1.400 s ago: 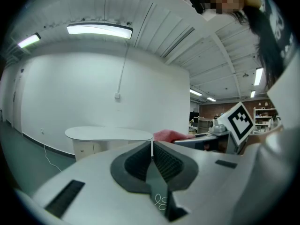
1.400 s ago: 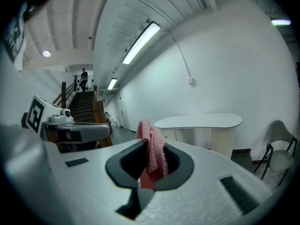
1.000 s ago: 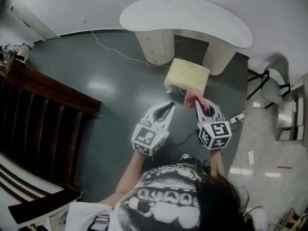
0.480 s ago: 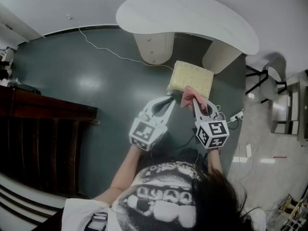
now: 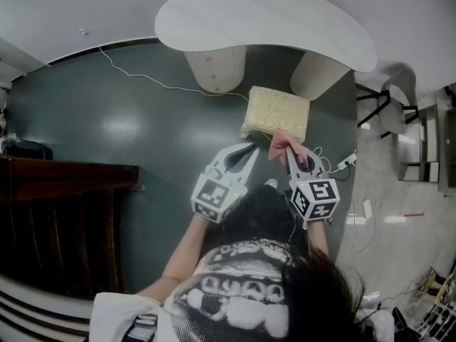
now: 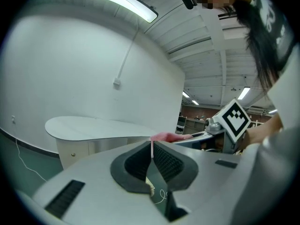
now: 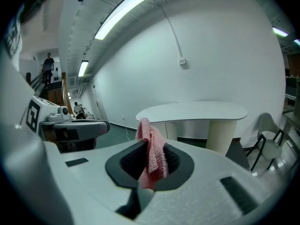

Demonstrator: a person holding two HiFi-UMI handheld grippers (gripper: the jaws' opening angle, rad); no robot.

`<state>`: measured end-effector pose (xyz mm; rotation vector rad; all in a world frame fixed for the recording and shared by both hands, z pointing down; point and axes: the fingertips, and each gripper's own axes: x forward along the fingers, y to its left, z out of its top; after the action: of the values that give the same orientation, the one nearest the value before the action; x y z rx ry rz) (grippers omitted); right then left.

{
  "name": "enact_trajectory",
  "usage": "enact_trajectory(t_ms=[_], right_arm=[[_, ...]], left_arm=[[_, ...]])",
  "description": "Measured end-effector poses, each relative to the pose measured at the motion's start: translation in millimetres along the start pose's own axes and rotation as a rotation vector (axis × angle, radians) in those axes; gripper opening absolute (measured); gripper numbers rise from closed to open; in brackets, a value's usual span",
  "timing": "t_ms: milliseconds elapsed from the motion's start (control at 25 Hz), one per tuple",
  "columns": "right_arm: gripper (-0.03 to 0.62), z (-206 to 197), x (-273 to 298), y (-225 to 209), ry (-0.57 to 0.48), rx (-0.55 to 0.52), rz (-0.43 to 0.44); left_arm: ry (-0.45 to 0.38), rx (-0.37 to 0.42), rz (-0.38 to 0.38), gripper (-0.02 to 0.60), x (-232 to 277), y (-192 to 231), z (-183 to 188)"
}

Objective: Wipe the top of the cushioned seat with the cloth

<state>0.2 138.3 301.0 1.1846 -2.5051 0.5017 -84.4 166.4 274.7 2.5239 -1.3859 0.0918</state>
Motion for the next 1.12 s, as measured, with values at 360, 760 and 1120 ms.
enact_trajectory(t_ms=[360,760,1120], right_arm=[[0.014,-7.2,21.0,-46.5,0.016,0.061,-0.026],[0.015,-5.6,88.4,-141.0,0.048,0.068,-0.011],[0.015,-50.5,185.9,-226.1,0.155,0.109,-0.005]], left_arm=[[0.045,0.005,-0.035,0.014,49.9,5.2,-8.1],[0.078,0.025,0.003,0.015,144.5,35.1,-7.1],[0.156,0.028,0.018,0.015,234.8,78.0,-37.0]])
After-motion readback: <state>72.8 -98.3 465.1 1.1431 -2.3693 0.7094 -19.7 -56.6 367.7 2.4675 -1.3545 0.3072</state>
